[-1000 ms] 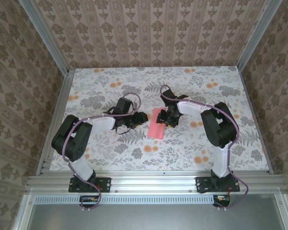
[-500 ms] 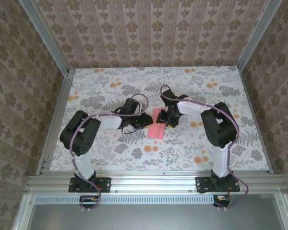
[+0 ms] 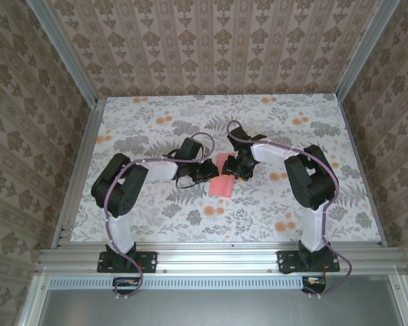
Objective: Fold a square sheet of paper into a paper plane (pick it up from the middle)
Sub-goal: Hold the square sheet of paper at the center of the table.
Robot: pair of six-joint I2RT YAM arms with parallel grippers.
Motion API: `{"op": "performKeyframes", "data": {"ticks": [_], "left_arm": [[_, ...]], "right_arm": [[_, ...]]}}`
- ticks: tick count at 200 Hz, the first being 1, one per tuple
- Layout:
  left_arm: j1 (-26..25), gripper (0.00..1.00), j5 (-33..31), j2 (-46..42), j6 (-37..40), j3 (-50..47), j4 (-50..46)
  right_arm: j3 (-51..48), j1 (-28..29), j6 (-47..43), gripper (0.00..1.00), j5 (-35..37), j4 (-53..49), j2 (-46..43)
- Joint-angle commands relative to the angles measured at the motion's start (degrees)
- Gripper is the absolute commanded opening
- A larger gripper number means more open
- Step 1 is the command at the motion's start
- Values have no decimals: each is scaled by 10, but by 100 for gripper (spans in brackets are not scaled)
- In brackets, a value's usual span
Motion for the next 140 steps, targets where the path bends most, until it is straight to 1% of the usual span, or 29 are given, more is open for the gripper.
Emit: {"op": "performKeyframes", "data": {"ticks": [1, 33, 85, 112, 140], "left_arm": [[-3, 11, -11, 17, 8, 13, -32], [-3, 11, -19, 23, 16, 19, -53], [-3, 8, -43, 34, 31, 29, -102], [-4, 8, -48, 42, 40, 29, -124], [-6, 7, -48, 50, 45, 27, -132]], "right_arm": [[-47, 3, -4, 52, 55, -25, 76], [-45, 3, -5, 52, 54, -25, 80], [-39, 3, -1, 52, 44, -25, 78], [-27, 3, 1, 54, 27, -22, 42], [-24, 2, 1, 58, 7, 1, -22]]}}
